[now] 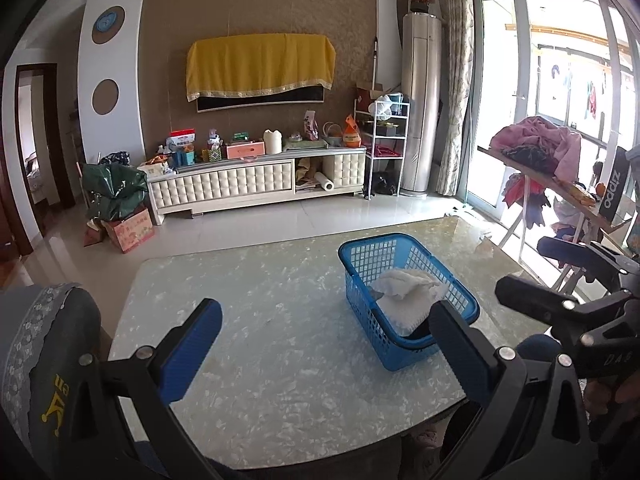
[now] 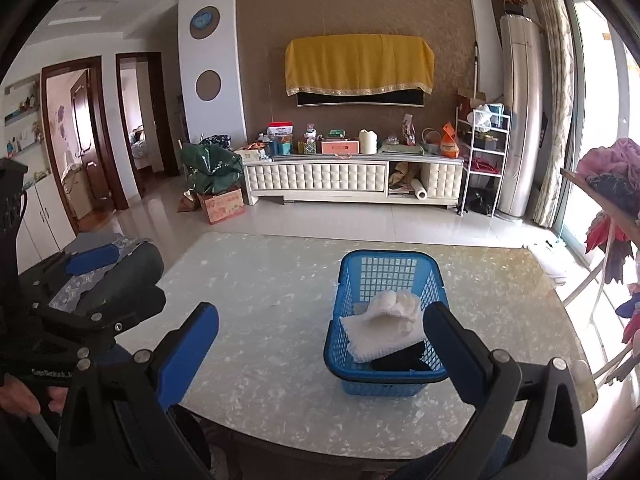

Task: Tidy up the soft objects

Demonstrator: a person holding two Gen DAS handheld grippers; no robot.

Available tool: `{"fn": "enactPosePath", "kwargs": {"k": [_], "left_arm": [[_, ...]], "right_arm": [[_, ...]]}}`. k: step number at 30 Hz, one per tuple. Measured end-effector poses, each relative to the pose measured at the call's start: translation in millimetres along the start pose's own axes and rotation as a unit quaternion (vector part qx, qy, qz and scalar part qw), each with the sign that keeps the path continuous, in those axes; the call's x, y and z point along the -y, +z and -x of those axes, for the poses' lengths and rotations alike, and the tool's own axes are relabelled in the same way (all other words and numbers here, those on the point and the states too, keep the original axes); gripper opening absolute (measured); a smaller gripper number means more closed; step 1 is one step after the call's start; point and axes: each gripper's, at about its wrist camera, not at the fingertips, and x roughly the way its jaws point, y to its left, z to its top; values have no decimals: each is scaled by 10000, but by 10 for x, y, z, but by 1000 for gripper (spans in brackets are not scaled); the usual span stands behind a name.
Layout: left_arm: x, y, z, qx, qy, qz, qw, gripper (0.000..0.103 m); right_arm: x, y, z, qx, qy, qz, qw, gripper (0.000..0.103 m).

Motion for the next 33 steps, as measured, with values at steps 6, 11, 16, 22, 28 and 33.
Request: {"fn": "enactPosePath", "kwargs": {"k": [6, 11, 16, 22, 28, 33], "left_arm": [[13, -44, 82, 48, 18, 14, 10000, 103], [18, -46, 133, 92, 9, 2, 10000, 103], [7, -43, 191, 123, -35, -29, 9999, 103], [32, -51, 220, 129, -40, -64, 9999, 103], [39, -57, 228, 70, -23, -65, 10000, 103], [57, -55, 248, 73, -105, -73, 9999, 103]], "right_arm": [[-42, -4, -6, 43, 41, 113, 9999, 103], [-6, -26, 23, 50, -30, 87, 9999, 103], [-17, -60, 72, 67, 16, 63, 10000, 103], [-40, -74, 102, 111, 34, 60, 9999, 102], [-44, -140, 109, 62, 66, 43, 10000, 103], [-34, -152, 144, 66, 61, -1, 10000, 103]]}}
